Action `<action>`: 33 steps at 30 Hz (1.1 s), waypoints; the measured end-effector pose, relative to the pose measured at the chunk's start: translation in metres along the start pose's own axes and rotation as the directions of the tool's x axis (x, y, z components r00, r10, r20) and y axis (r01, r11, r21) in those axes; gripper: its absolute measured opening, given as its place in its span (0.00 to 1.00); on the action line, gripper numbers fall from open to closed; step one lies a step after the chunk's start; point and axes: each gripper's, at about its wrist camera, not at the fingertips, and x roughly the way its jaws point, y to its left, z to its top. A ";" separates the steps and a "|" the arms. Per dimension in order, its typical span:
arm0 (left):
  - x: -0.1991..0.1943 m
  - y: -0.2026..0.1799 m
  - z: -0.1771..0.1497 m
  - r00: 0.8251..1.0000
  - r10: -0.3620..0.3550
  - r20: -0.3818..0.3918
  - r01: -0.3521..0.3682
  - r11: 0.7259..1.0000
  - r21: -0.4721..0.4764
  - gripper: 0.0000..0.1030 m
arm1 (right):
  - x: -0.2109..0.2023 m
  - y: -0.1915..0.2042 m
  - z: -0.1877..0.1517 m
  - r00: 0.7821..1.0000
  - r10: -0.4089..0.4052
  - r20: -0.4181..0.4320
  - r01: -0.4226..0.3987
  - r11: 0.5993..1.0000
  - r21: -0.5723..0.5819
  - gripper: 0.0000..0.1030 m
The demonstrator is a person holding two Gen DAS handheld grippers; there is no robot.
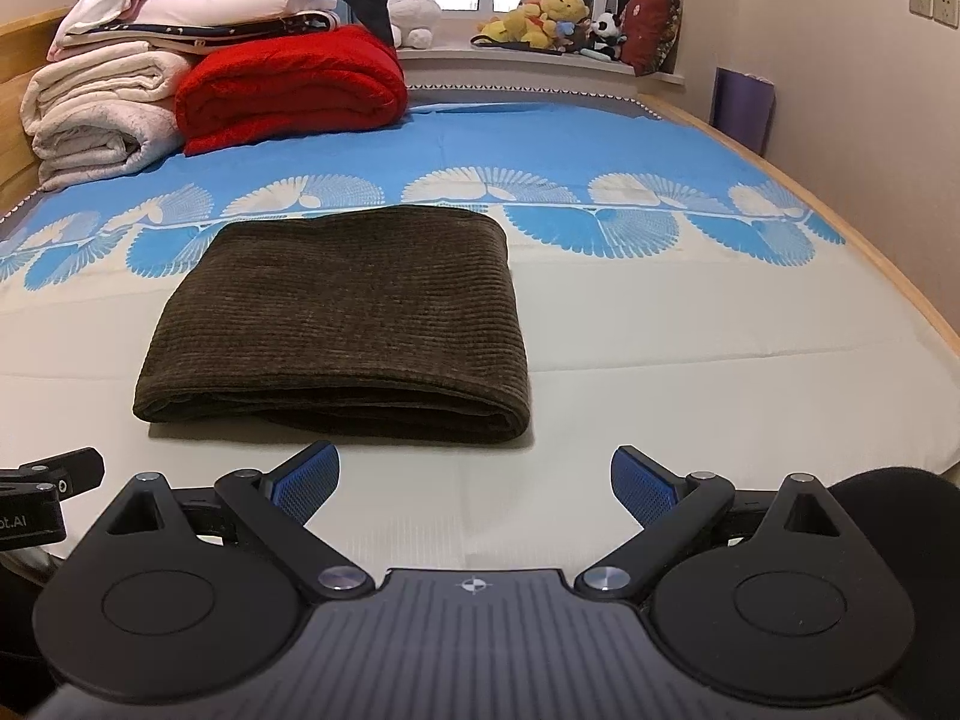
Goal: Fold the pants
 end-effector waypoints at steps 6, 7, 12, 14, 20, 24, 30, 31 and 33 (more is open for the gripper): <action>0.000 -0.001 0.000 1.000 -0.002 0.003 0.002 1.000 0.003 1.00 | 0.000 0.001 0.001 1.000 0.001 0.005 -0.001 1.000 0.000 0.94; 0.000 -0.001 0.000 1.000 -0.002 0.004 0.002 1.000 0.003 1.00 | -0.001 0.001 0.000 1.000 0.002 0.005 -0.002 1.000 0.000 0.94; 0.000 0.000 0.000 1.000 -0.005 0.004 0.005 1.000 0.003 1.00 | -0.001 0.002 0.000 1.000 0.002 0.005 -0.002 1.000 -0.002 0.94; 0.000 -0.001 0.001 1.000 -0.003 0.004 0.003 1.000 0.003 1.00 | -0.001 0.003 0.000 1.000 0.002 0.006 -0.002 1.000 -0.003 0.94; 0.000 -0.003 0.001 1.000 -0.003 0.007 0.003 1.000 0.001 1.00 | -0.001 0.004 -0.001 1.000 0.002 0.007 -0.002 1.000 -0.004 0.94; 0.000 -0.002 0.001 1.000 -0.004 0.007 0.004 1.000 0.002 1.00 | -0.001 0.004 -0.001 1.000 0.002 0.007 -0.002 1.000 -0.004 0.94; 0.000 -0.003 0.001 1.000 -0.005 0.010 0.005 1.000 0.006 1.00 | -0.001 0.004 -0.001 1.000 0.002 0.007 -0.002 1.000 -0.004 0.94; 0.000 -0.002 0.001 1.000 -0.006 0.010 0.006 1.000 0.006 1.00 | -0.001 0.004 -0.001 1.000 0.002 0.007 -0.002 1.000 -0.004 0.94; 0.000 -0.003 0.001 1.000 -0.005 0.010 0.005 1.000 0.006 1.00 | -0.001 0.005 -0.001 1.000 0.001 0.007 -0.001 1.000 -0.004 0.94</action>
